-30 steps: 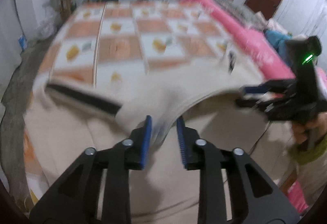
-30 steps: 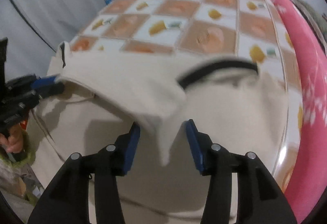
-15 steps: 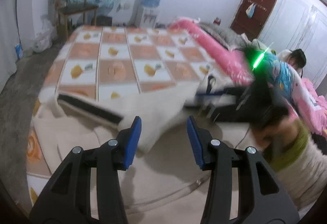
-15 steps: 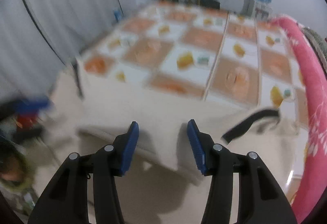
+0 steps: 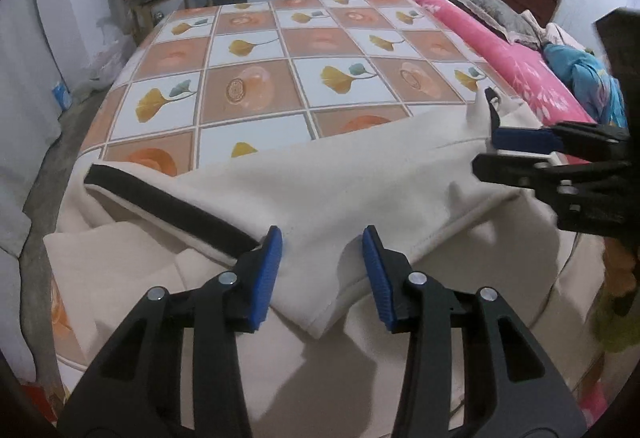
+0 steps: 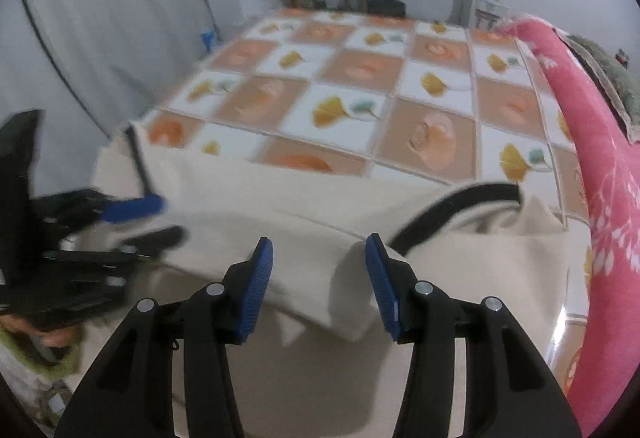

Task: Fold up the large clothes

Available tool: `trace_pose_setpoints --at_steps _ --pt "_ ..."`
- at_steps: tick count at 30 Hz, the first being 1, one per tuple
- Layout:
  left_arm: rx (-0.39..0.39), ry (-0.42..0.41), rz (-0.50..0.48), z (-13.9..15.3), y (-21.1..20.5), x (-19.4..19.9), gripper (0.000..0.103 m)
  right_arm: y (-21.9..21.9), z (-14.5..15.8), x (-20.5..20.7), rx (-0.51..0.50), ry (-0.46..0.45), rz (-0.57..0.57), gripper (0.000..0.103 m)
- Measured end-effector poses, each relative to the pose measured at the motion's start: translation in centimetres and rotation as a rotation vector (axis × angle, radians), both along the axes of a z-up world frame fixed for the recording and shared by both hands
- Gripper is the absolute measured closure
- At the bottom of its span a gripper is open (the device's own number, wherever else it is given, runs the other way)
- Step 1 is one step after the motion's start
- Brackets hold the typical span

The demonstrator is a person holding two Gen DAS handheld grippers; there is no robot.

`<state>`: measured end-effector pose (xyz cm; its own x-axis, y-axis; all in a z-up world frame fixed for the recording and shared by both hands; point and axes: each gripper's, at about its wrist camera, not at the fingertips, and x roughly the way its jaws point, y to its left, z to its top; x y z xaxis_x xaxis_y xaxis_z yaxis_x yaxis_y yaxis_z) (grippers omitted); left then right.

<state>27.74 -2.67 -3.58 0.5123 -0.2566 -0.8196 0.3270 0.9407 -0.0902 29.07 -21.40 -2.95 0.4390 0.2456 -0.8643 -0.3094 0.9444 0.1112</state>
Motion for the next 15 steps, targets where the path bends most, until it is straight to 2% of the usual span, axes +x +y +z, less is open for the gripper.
trace_pose_setpoints --at_steps 1,2,5,8,11,13,15 --pt "0.003 -0.003 -0.004 -0.1 0.0 -0.1 0.062 -0.1 -0.9 0.1 -0.003 0.024 0.002 0.059" --pt "0.009 -0.007 -0.011 -0.1 0.0 -0.2 0.062 -0.2 -1.5 -0.1 -0.009 0.011 0.010 0.060" --pt "0.025 -0.022 -0.025 -0.3 0.0 -0.5 0.062 0.4 -1.1 -1.0 -0.080 0.002 0.020 0.061" --pt "0.025 -0.025 -0.027 -0.3 -0.1 -0.5 0.062 -0.1 0.0 -0.8 -0.042 0.019 -0.019 0.061" --pt "0.020 -0.025 -0.026 -0.3 0.0 -0.5 0.062 -0.6 2.1 -0.1 0.025 -0.025 -0.048 0.061" --pt "0.018 -0.026 -0.024 -0.3 0.0 -0.5 0.062 -0.3 2.8 0.6 0.011 -0.065 -0.062 0.061" --pt "0.015 -0.026 -0.023 -0.3 0.0 -0.5 0.062 -0.2 2.2 1.5 0.009 -0.072 -0.069 0.061"
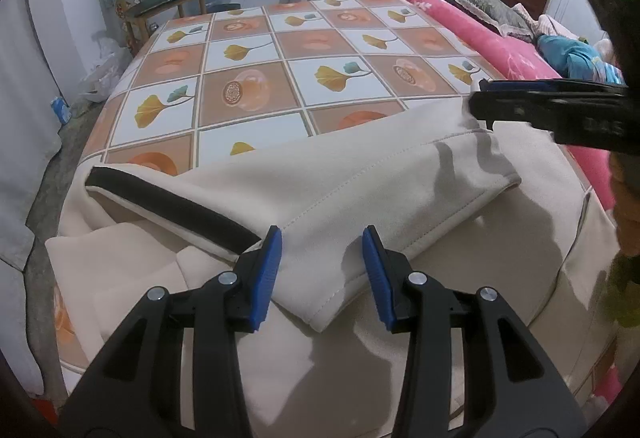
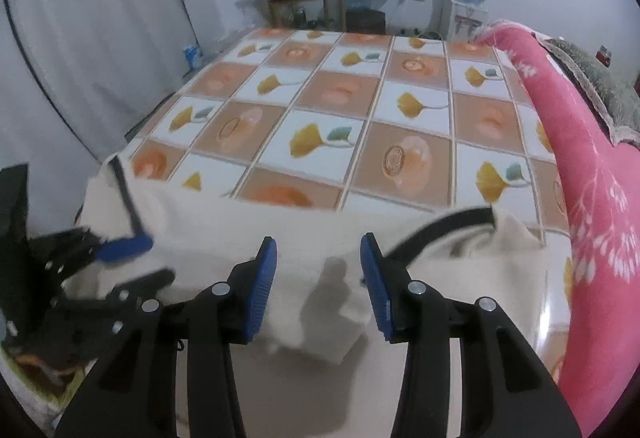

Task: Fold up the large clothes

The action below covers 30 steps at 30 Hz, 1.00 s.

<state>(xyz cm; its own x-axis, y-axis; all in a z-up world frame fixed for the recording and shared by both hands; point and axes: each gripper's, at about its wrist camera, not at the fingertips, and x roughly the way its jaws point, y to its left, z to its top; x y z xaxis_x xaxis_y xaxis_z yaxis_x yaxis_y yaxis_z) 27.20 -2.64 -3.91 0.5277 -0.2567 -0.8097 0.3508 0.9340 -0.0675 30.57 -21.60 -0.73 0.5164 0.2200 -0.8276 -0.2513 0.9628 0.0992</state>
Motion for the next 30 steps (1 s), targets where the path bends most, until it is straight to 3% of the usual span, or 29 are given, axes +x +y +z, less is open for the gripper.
trace_pose_setpoints --at_steps 3,4,9,14,17,19,20,22,26,28,30 --pt "-0.014 -0.003 -0.002 0.0 0.1 -0.1 0.062 -0.5 -2.9 1.2 -0.050 0.062 -0.038 0.063" --pt "-0.023 -0.005 -0.003 0.0 0.3 -0.1 0.062 -1.1 -4.0 1.2 -0.023 0.085 -0.049 0.063" --pt "-0.046 0.009 -0.013 0.5 0.6 0.0 0.062 -1.2 -2.9 0.4 -0.021 0.079 -0.092 0.064" --pt "-0.094 -0.066 0.024 2.7 1.9 0.3 0.054 0.2 0.0 -0.8 0.044 -0.001 -0.038 0.062" --pt "-0.021 0.023 0.094 0.7 2.5 1.9 0.053 1.7 -1.2 -0.8 0.007 0.015 -0.006 0.060" --pt "0.017 0.072 0.118 -0.7 2.7 2.3 0.051 2.2 -3.9 -0.5 -0.037 0.072 0.006 0.059" --pt "0.008 0.060 0.122 -0.3 2.8 2.0 0.051 2.5 -3.8 -0.9 -0.050 0.030 0.011 0.059" --pt "0.016 0.051 0.127 0.5 2.8 1.6 0.052 2.8 -3.5 -1.4 -0.085 0.047 0.008 0.059" --pt "0.042 -0.047 0.082 2.9 2.1 -0.5 0.051 2.5 -1.9 -2.9 -0.016 0.026 -0.001 0.054" --pt "0.070 -0.045 0.055 2.7 1.3 -0.9 0.045 2.7 -2.2 -3.2 -0.022 0.022 0.004 0.051" --pt "0.145 0.014 0.039 0.9 0.3 -0.7 0.043 3.0 -3.8 -3.0 -0.060 0.056 0.006 0.047"
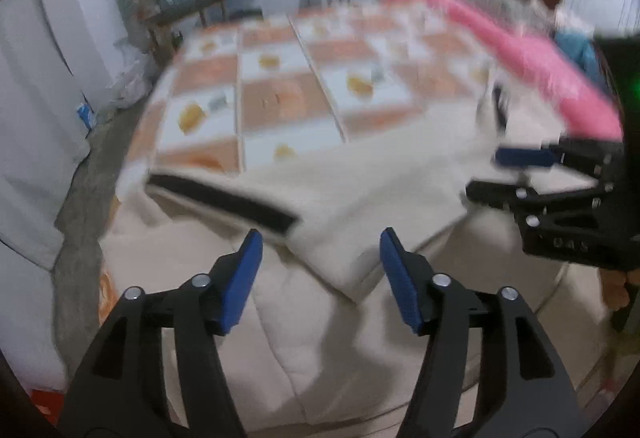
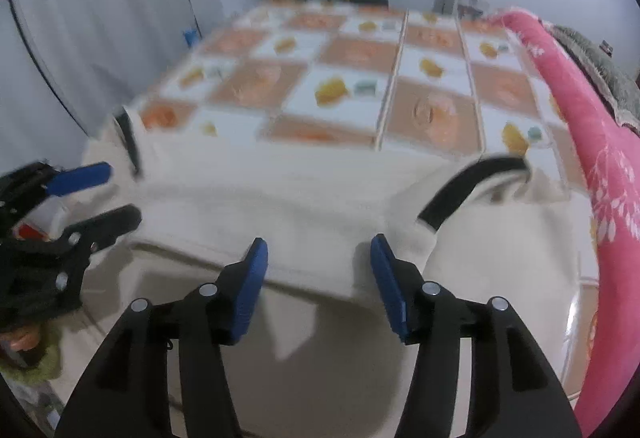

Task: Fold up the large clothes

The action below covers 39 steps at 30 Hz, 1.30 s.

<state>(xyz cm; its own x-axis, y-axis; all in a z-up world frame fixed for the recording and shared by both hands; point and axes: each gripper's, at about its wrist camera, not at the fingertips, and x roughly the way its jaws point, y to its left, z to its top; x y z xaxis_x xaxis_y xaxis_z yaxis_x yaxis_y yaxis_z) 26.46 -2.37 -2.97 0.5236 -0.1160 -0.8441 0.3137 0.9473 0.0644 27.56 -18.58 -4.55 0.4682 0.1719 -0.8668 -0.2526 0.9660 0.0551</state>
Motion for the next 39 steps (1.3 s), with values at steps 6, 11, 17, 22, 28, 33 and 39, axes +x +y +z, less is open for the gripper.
trace_pose_setpoints --at_steps 6,11,17,22,28,33,39 --pt "-0.039 0.025 0.086 0.5 1.7 -0.4 0.039 -0.3 0.5 -1.5 -0.046 -0.016 -0.006 0.043" --pt "-0.036 -0.111 0.135 5.4 4.9 -4.4 0.038 -1.5 3.2 -5.2 -0.005 -0.048 0.002 0.033" --pt "-0.111 -0.186 0.215 8.3 10.2 -11.3 0.037 -2.2 4.0 -11.1 0.082 -0.037 0.064 0.021" --pt "-0.151 -0.179 0.254 6.9 12.7 -16.4 0.037 -1.5 1.9 -15.3 0.072 0.009 0.107 0.021" --pt "-0.265 -0.062 0.332 2.5 14.5 -18.0 0.058 -1.1 -1.0 -16.9 0.016 0.016 0.092 0.017" --pt "-0.286 -0.038 0.359 0.6 15.2 -17.1 0.064 -1.1 -1.1 -16.4 0.019 0.023 0.080 0.016" --pt "-0.338 -0.002 0.415 -1.1 17.0 -14.7 0.066 -1.0 -1.0 -16.2 0.018 0.026 0.083 0.015"
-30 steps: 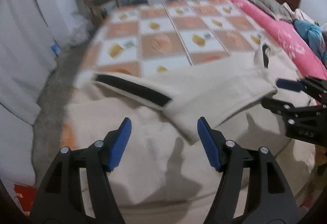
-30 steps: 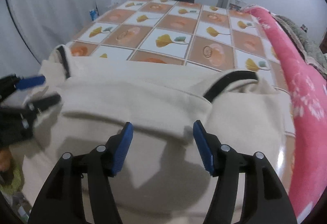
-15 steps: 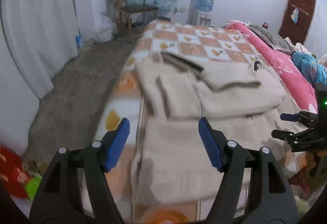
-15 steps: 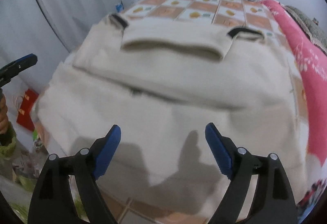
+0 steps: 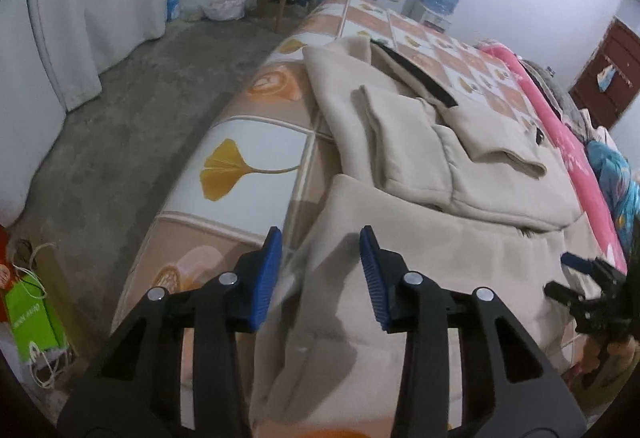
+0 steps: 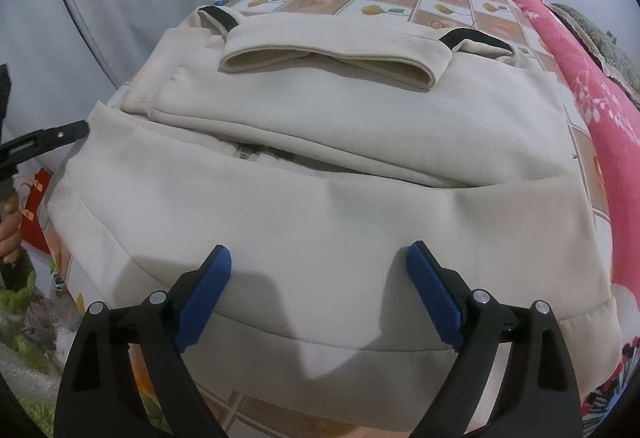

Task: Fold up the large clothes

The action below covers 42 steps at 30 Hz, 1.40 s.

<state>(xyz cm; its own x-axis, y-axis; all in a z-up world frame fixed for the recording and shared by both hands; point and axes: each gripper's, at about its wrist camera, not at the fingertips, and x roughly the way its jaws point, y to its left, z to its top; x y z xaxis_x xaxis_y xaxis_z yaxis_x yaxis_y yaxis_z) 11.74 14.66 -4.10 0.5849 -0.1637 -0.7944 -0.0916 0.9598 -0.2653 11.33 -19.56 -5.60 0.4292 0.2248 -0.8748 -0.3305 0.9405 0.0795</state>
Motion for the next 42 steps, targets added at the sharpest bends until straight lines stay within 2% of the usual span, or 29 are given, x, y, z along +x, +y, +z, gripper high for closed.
trace_pose_setpoints --at_steps 3,5,9,11,14,17,20,21,24,27,30,31,34,37,38,42 --pt "-0.095 -0.013 -0.017 -0.3 0.5 0.6 0.066 0.0 0.0 0.1 -0.003 0.001 0.000 0.015" --pt "-0.147 -0.054 -0.049 0.5 0.2 0.3 0.066 0.0 0.0 0.1 -0.004 0.004 -0.001 0.015" --pt "-0.157 -0.145 -0.128 2.3 -0.8 -1.2 0.066 0.1 0.0 0.1 -0.005 0.006 -0.005 0.015" --pt "-0.170 -0.159 -0.159 2.5 -1.1 -1.4 0.066 0.2 0.0 0.2 -0.006 0.008 -0.007 0.015" --pt "-0.163 -0.120 -0.153 1.5 -1.3 -0.4 0.066 0.2 0.0 0.2 -0.008 0.009 -0.005 0.015" --pt "-0.167 -0.074 -0.100 0.3 -0.4 0.6 0.066 0.2 -0.1 0.3 -0.009 0.011 -0.006 0.014" --pt "-0.215 -0.048 -0.053 -0.5 0.6 1.6 0.066 0.2 -0.1 0.3 -0.009 0.011 -0.006 0.014" --pt "-0.223 -0.053 -0.058 -0.4 0.6 1.6 0.066 0.2 0.0 0.3 -0.009 0.011 -0.006 0.014" --pt "-0.234 -0.131 -0.157 1.3 -0.7 0.4 0.066 0.2 -0.1 0.3 -0.009 0.011 -0.006 0.014" --pt "-0.151 -0.136 -0.219 1.9 -2.4 -0.2 0.064 0.2 -0.1 0.3 -0.007 0.007 -0.005 0.013" --pt "0.012 -0.057 -0.169 0.8 -3.5 0.5 0.066 0.2 -0.1 0.3 -0.005 0.004 -0.006 0.013" --pt "0.044 -0.048 -0.153 0.7 -3.7 0.6 0.066 0.2 -0.1 0.3 -0.006 0.005 -0.006 0.013" --pt "0.124 -0.040 -0.132 0.8 -4.4 0.7 0.078 0.0 -0.1 0.2 0.000 0.006 -0.007 0.013" --pt "0.257 -0.028 -0.128 0.9 -5.7 0.7 0.087 -0.5 0.2 0.1 0.026 0.014 -0.021 0.013" --pt "0.311 -0.028 -0.133 0.9 -6.4 0.6 0.087 -0.9 0.4 0.1 0.040 0.015 -0.031 0.013" --pt "0.440 -0.024 -0.145 0.9 -7.8 0.4 0.090 -4.6 2.3 -0.6 0.140 -0.017 -0.105 0.013"
